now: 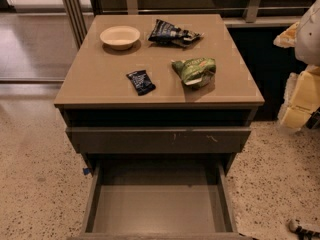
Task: Place rxbar blueberry into middle drawer
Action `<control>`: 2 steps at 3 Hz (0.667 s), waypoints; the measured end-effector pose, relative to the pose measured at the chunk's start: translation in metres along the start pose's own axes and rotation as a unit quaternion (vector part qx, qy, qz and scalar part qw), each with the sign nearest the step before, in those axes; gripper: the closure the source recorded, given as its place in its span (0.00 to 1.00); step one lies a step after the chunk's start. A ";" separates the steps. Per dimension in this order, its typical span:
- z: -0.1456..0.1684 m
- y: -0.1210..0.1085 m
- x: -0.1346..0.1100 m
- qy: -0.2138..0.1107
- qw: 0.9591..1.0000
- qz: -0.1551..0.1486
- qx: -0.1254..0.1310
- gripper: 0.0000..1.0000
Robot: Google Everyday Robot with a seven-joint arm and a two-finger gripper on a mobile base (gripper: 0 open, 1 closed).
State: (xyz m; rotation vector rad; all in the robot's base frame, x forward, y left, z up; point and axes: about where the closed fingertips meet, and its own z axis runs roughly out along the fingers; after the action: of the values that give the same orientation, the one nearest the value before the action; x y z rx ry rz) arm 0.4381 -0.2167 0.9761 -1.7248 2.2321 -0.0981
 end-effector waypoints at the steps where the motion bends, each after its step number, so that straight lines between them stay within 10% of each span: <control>1: 0.000 0.000 0.000 0.000 1.000 0.000 0.000 0.00; 2: 0.001 -0.006 -0.010 -0.006 1.000 -0.019 0.001 0.00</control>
Offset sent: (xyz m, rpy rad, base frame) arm 0.0240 0.0222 0.0018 -0.0035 -0.0081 0.1168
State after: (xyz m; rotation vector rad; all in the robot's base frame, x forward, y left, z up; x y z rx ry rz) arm 0.4463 -0.2089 0.9785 -1.7620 2.1912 -0.0995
